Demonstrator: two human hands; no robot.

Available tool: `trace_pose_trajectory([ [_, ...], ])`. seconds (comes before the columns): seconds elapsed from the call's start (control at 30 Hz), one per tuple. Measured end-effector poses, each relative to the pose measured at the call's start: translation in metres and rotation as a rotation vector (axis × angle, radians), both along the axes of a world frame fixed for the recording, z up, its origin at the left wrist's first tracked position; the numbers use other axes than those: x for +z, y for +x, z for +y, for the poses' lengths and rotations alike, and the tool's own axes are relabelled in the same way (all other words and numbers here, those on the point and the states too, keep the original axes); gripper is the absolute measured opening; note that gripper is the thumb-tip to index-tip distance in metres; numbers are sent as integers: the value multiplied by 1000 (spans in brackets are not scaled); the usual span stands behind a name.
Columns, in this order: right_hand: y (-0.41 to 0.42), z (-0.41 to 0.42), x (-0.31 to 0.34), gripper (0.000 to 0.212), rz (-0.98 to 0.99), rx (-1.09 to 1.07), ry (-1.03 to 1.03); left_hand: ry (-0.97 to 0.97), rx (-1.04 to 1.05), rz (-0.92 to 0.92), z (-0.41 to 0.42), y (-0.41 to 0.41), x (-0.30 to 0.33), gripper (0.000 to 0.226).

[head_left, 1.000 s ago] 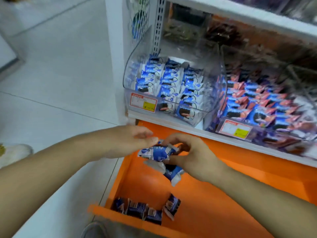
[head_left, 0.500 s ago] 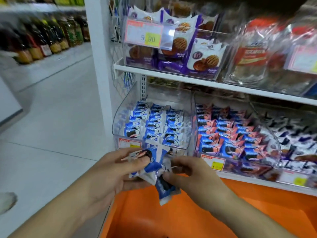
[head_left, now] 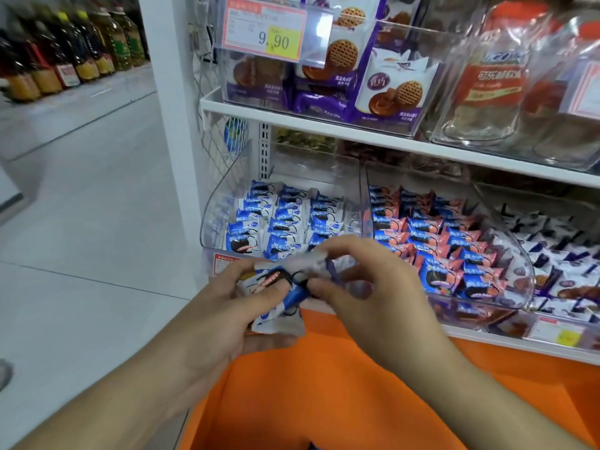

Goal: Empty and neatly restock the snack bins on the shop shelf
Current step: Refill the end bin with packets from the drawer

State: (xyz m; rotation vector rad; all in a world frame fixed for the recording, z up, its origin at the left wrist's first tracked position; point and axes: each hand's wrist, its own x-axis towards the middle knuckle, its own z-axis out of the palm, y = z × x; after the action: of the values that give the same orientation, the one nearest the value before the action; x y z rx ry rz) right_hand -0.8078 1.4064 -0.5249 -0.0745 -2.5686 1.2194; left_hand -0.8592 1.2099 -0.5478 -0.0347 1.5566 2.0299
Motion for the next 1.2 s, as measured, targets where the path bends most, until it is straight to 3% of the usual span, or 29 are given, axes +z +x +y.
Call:
trace_pose_trajectory([
  [0.2,1,-8,-3,24,-52,108,-414,44,24,25,-8,-2,0,37],
  [0.6,1,-4,4,12,-166,55,-550,-67,63,130,-18,-6,4,32],
  [0.7,0,-6,3,23,-197,94,-615,-73,44,134,-18,-5,4,33],
  [0.83,-1,-7,3,62,-235,187,-613,-103,47,150,-16,-3,6,32],
  [0.9,-2,-8,4,66,-235,223,-614,-121,64,151,-18,-4,7,32],
  [1.0,-4,-9,3,57,-252,215,-557,-155,77,161,-23,-6,9,32],
  [1.2,-10,-11,1,35,-273,216,-799,-260,75,180,-44,-19,12,30],
])
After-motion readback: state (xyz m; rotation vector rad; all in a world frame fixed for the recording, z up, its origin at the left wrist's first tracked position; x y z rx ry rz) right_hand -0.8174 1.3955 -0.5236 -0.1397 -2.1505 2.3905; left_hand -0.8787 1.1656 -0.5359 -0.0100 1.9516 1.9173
